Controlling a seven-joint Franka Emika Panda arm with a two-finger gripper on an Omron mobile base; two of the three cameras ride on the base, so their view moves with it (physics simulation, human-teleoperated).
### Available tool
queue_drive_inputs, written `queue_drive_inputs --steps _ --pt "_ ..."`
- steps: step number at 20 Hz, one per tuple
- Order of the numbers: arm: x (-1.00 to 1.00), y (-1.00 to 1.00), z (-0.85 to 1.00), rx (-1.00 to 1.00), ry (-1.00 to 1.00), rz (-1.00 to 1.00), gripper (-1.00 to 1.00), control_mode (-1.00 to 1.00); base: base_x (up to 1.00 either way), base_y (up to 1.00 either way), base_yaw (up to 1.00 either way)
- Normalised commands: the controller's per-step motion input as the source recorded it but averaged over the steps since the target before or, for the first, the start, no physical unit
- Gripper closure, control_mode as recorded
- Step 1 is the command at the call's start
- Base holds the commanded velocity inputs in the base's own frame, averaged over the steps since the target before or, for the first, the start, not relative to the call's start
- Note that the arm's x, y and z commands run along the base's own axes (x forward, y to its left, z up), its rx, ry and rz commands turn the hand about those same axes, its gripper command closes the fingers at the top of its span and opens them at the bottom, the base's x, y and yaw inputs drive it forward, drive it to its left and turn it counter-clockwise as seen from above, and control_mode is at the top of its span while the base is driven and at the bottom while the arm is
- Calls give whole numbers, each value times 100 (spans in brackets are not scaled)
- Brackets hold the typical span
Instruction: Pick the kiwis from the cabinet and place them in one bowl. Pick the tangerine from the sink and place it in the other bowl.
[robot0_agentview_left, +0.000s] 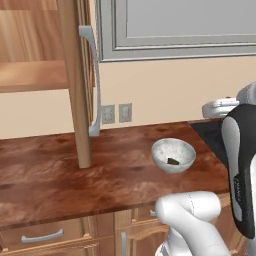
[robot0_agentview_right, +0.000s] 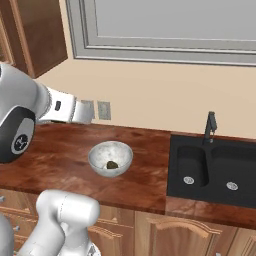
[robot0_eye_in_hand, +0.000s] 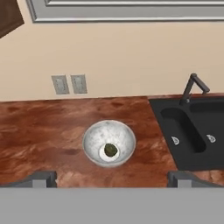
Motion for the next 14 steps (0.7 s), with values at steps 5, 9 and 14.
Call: queue_drive_inputs --steps 5,9,14 --pt "-18 2 12 0 -4 0 -100 100 -8 0 0" --pt "0 0 0 0 0 0 -100 100 -68 0 0" --pt "0 0 0 0 0 0 -100 100 -91 8 0"
